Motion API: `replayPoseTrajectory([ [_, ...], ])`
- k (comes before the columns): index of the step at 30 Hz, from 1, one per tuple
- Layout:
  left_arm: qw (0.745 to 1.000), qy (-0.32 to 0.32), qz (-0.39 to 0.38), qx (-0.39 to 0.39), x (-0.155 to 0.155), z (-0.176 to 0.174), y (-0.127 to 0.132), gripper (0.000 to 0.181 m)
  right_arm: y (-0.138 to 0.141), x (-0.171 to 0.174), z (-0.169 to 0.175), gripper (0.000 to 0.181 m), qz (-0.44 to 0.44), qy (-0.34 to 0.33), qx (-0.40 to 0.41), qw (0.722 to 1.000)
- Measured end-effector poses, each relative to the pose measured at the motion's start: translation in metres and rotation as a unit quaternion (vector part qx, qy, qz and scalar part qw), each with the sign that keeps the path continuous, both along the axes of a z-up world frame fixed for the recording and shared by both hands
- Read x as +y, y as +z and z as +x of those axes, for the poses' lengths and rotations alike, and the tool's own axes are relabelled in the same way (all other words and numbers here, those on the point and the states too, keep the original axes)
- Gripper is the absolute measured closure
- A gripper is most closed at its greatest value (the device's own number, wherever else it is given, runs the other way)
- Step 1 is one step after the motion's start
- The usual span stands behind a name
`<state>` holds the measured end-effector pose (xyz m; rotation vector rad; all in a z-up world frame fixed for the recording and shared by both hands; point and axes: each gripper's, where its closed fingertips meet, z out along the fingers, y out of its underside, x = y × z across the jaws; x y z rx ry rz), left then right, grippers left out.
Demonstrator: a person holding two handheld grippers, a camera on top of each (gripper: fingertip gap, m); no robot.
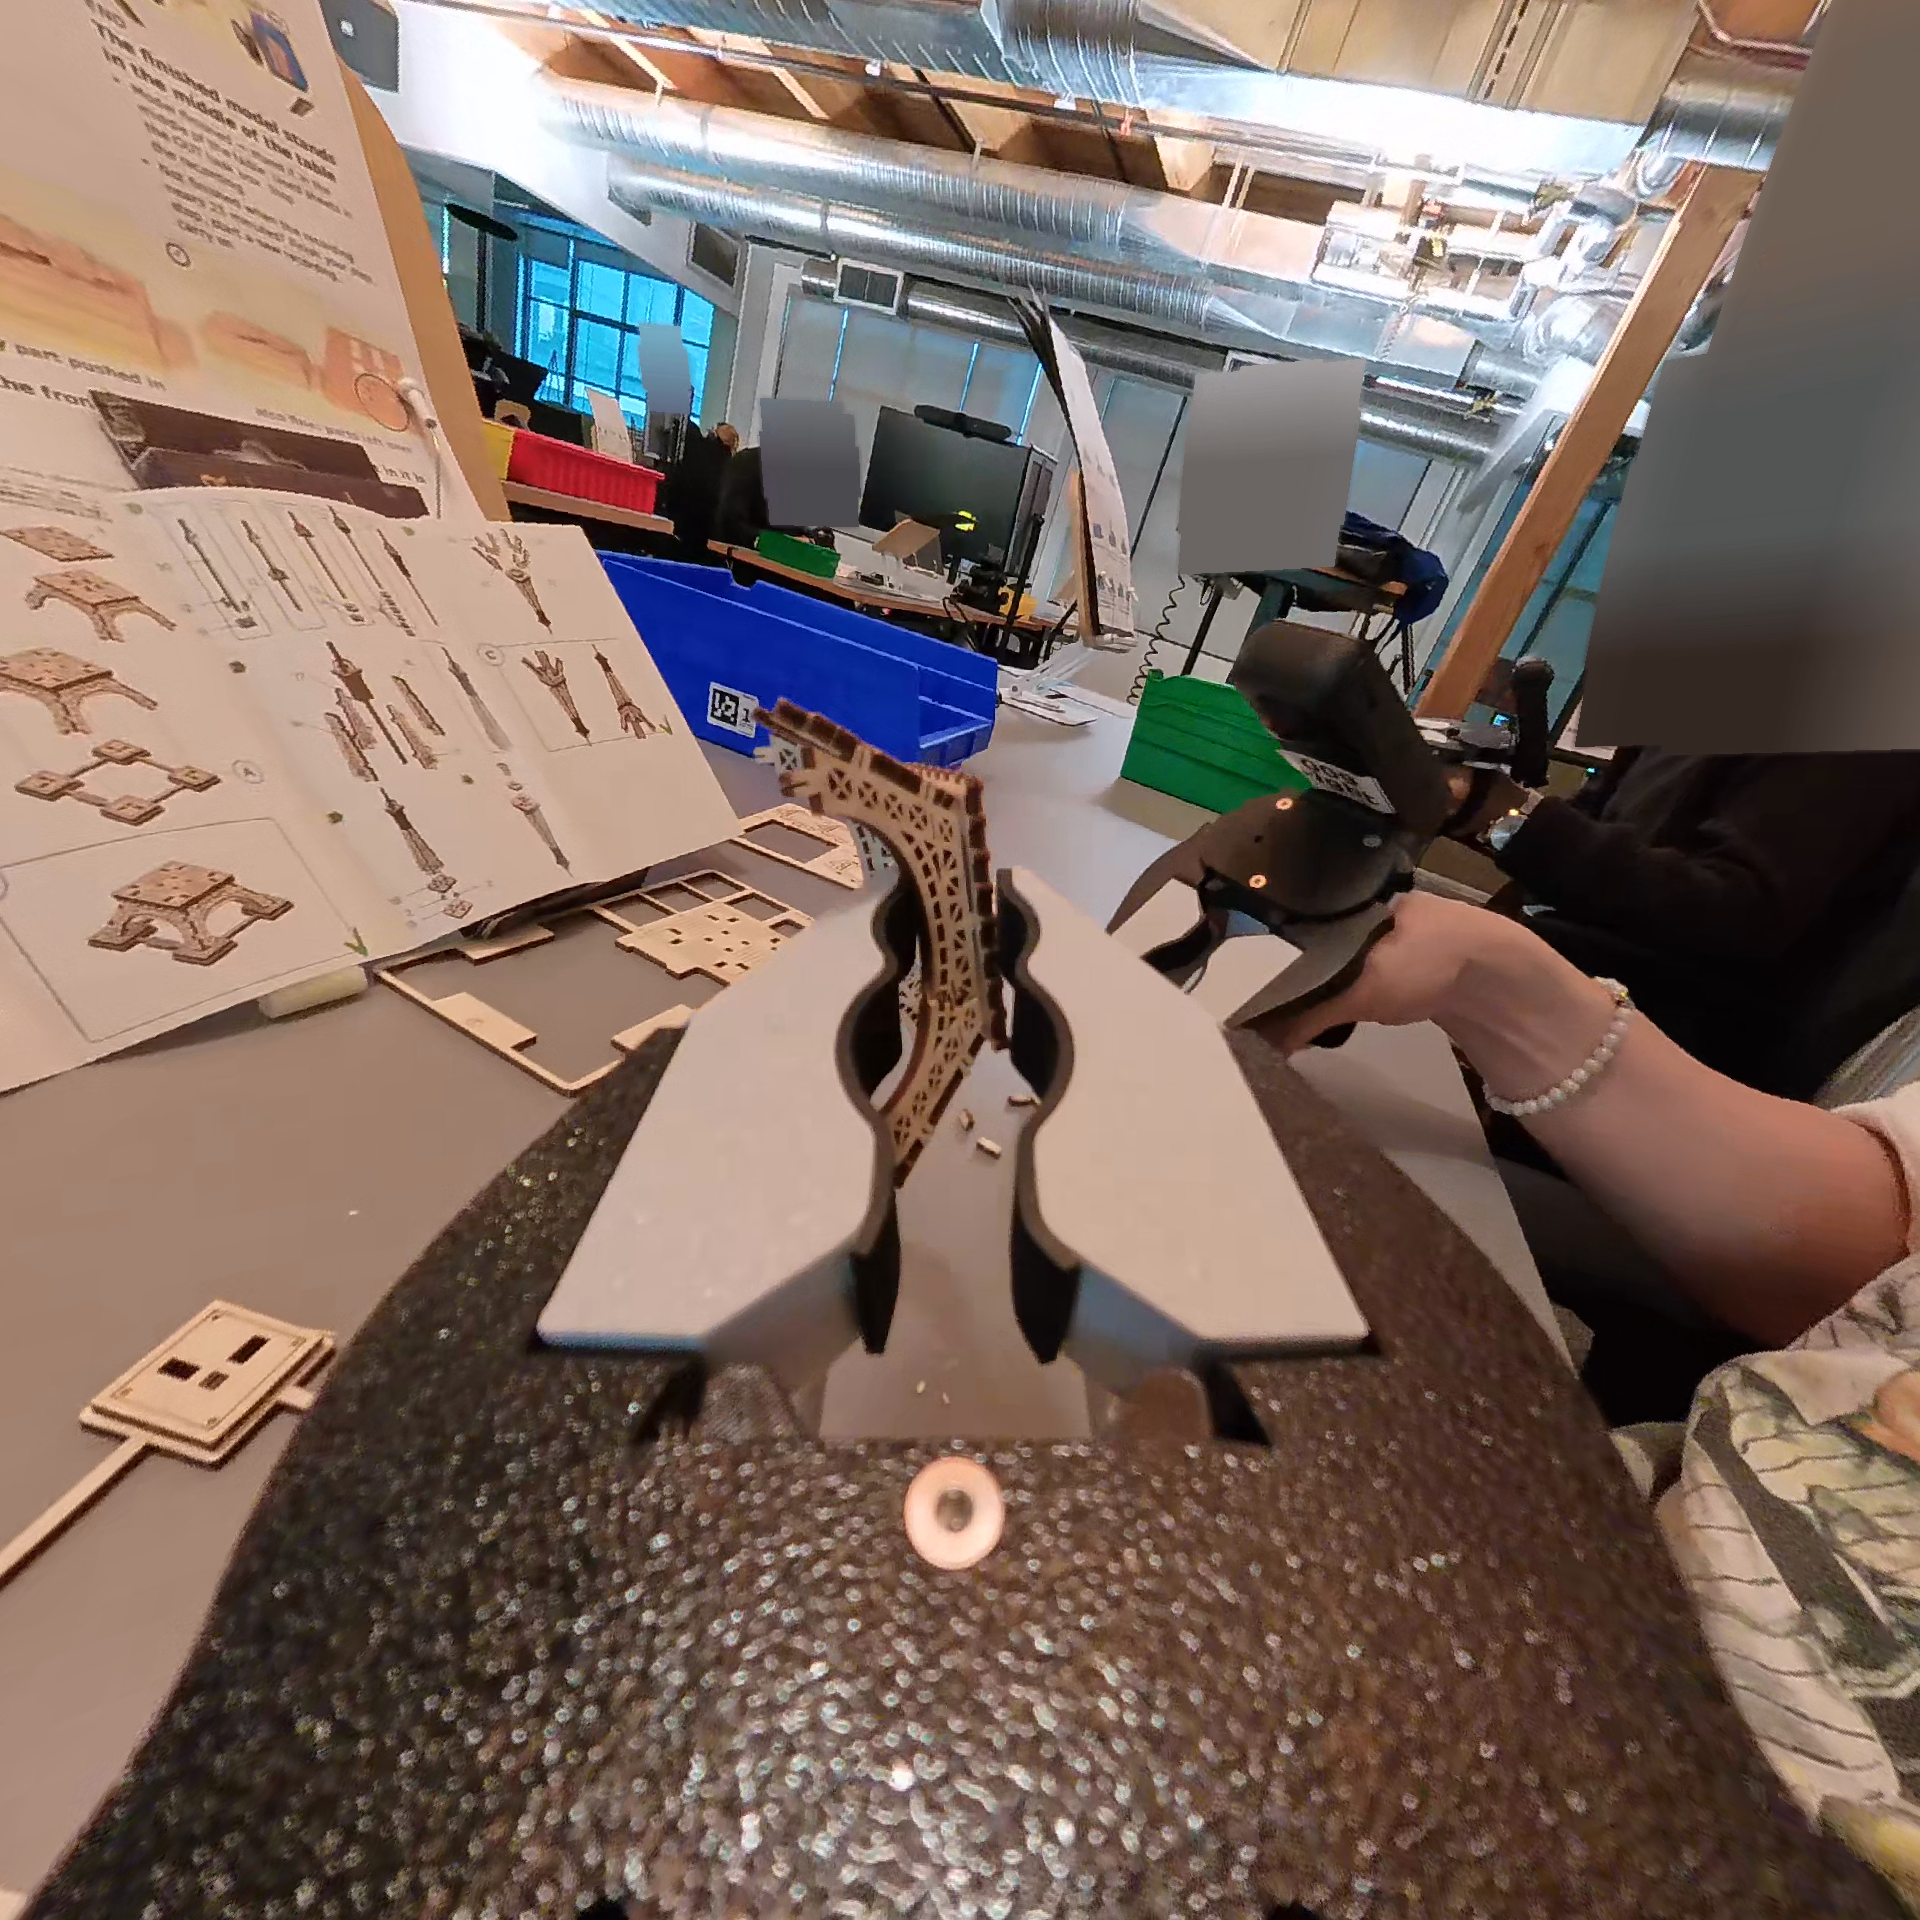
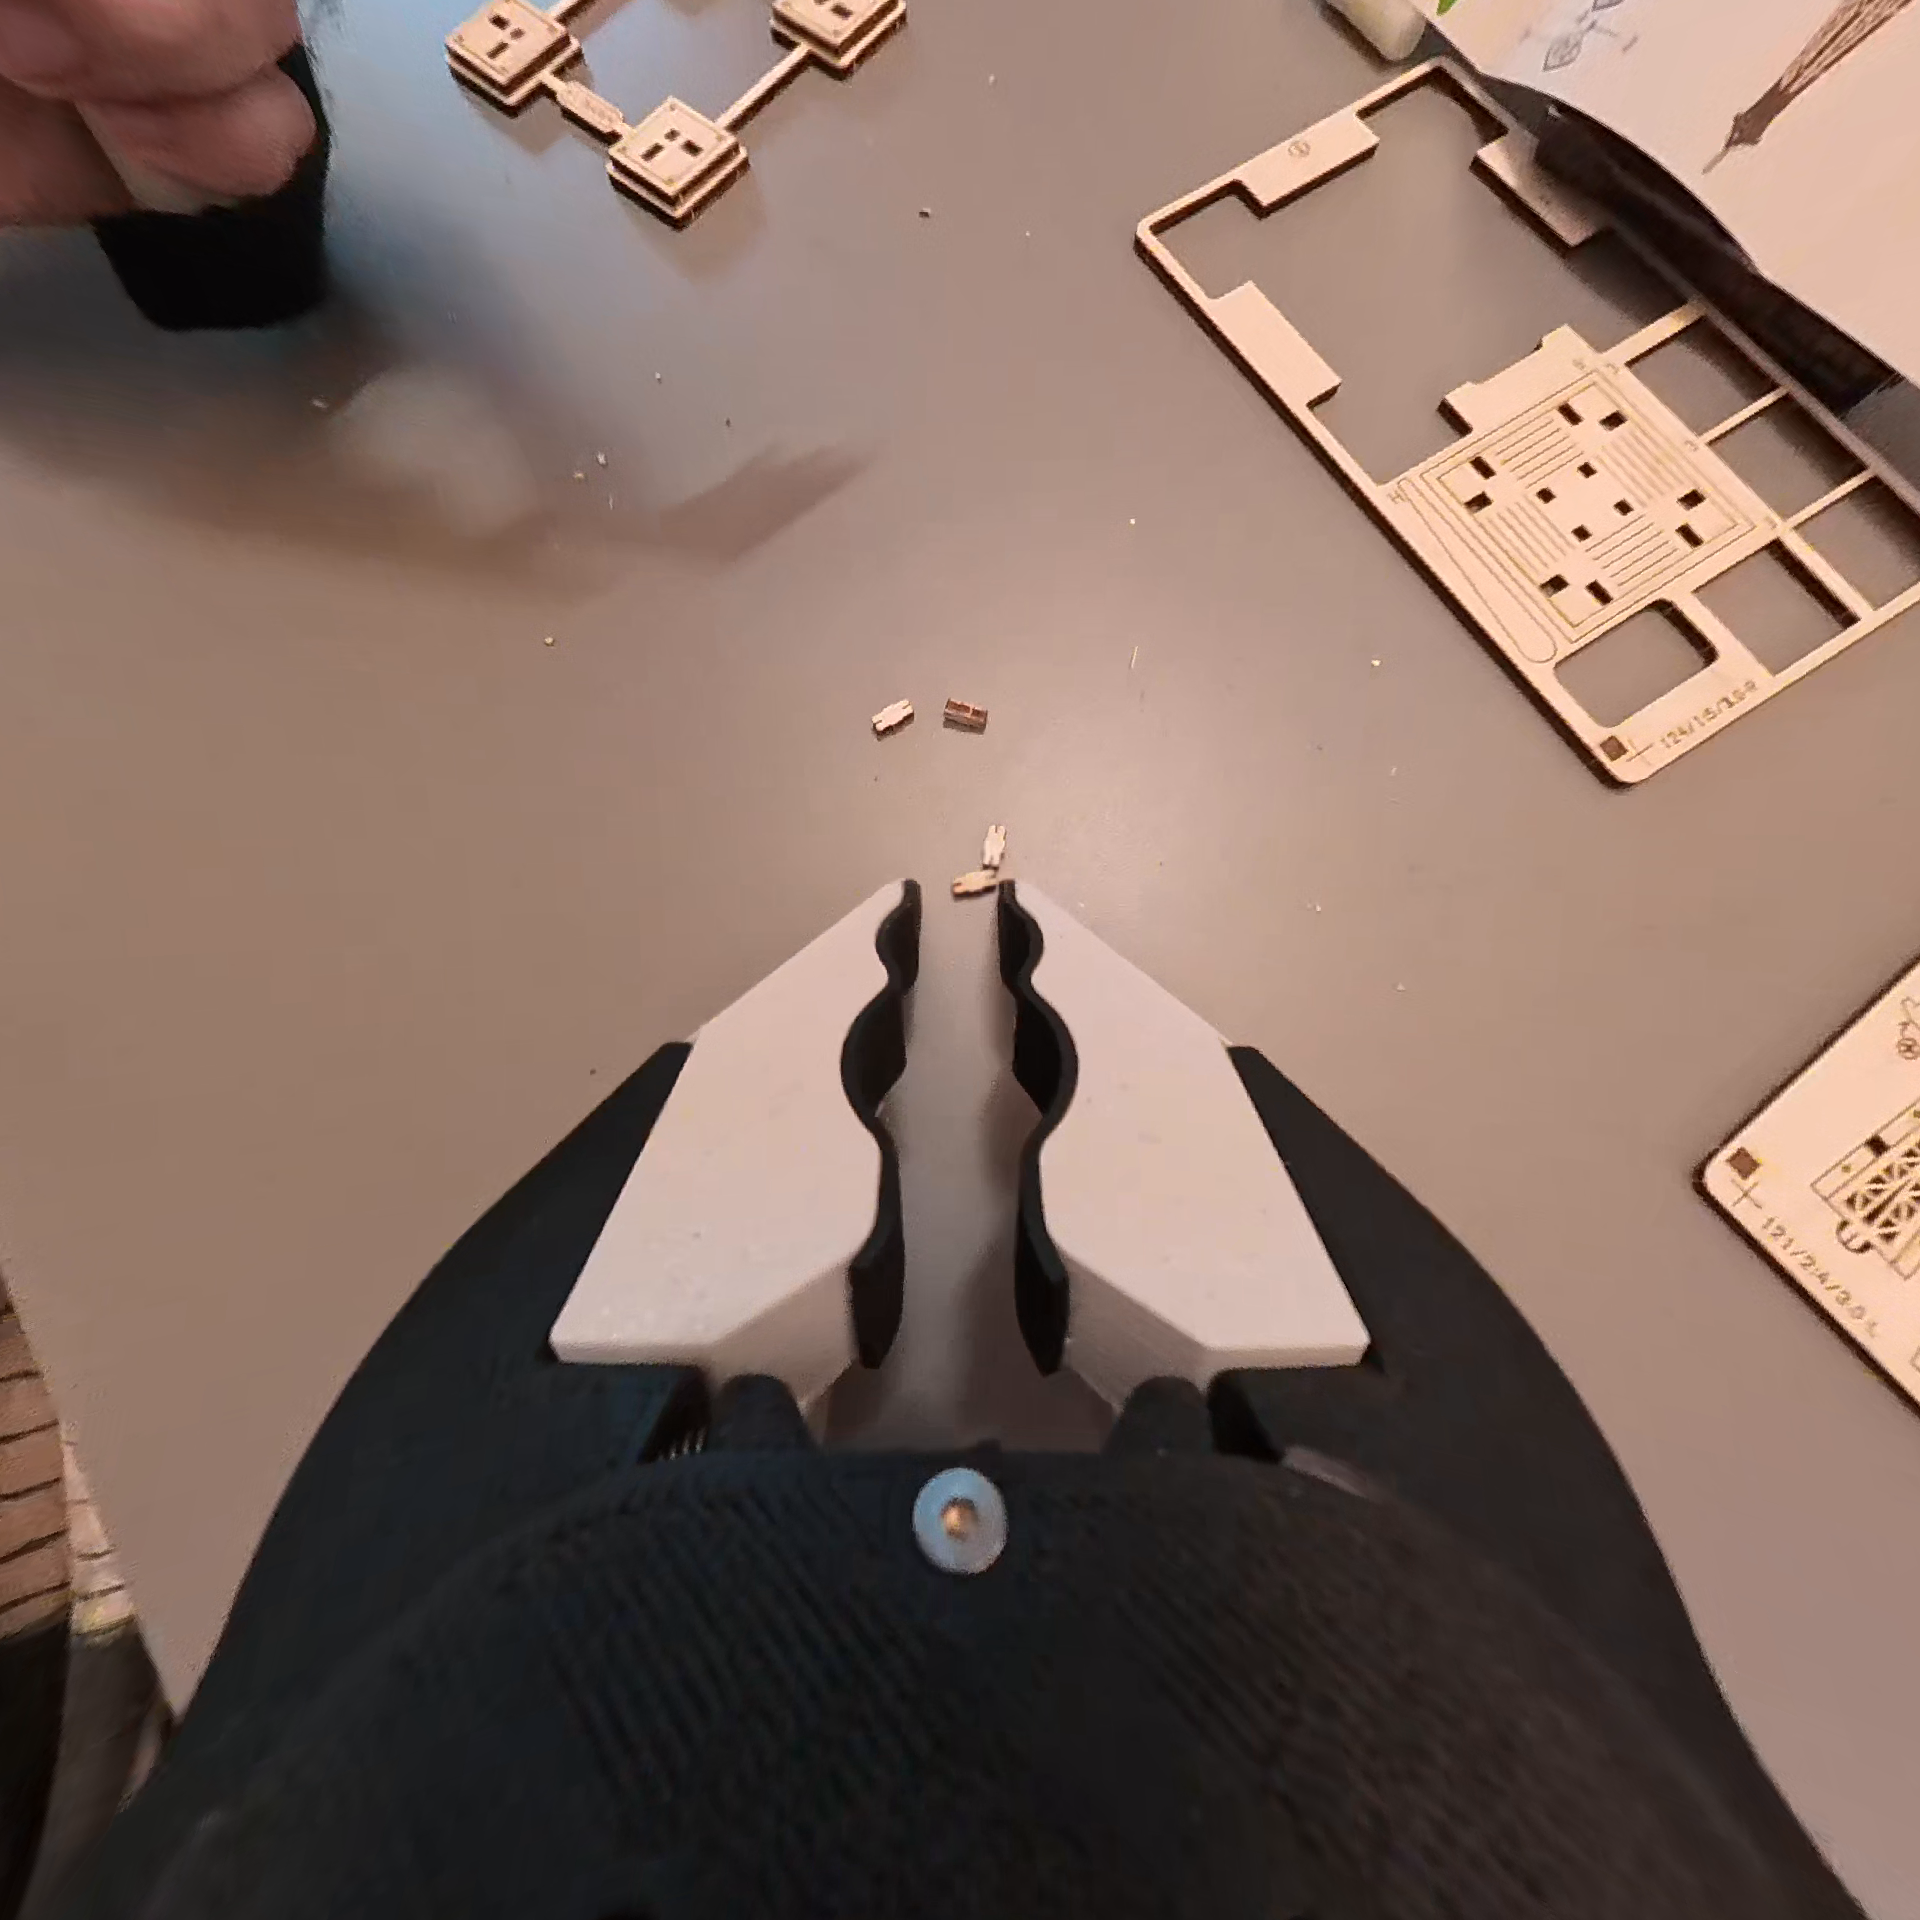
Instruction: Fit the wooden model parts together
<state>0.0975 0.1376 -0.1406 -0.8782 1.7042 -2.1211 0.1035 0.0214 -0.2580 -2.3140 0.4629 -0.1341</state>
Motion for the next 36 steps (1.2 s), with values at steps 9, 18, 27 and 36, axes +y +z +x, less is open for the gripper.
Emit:
replayPoseTrajectory([
  [9, 1.000, -0.005, 0.010, -0.007, 0.000, -0.002, -0.001, 0.170, -0.001, -0.005, 0.004, 0.176, -0.073, 0.132, -0.102, 0.983],
  [18, 1.000, -0.024, 0.011, -0.012, -0.003, -0.006, 0.000, 0.170, 0.009, -0.009, 0.007, 0.181, -0.158, 0.359, -0.286, 0.874],
  [27, 0.999, -0.049, 0.011, -0.010, -0.009, -0.009, -0.001, 0.170, 0.003, -0.009, -0.005, 0.177, -0.185, 0.477, -0.277, 0.813],
  [36, 0.998, -0.057, 0.006, -0.008, -0.009, -0.011, -0.001, 0.170, -0.001, -0.008, -0.005, 0.178, -0.222, 0.539, -0.254, 0.772],
])
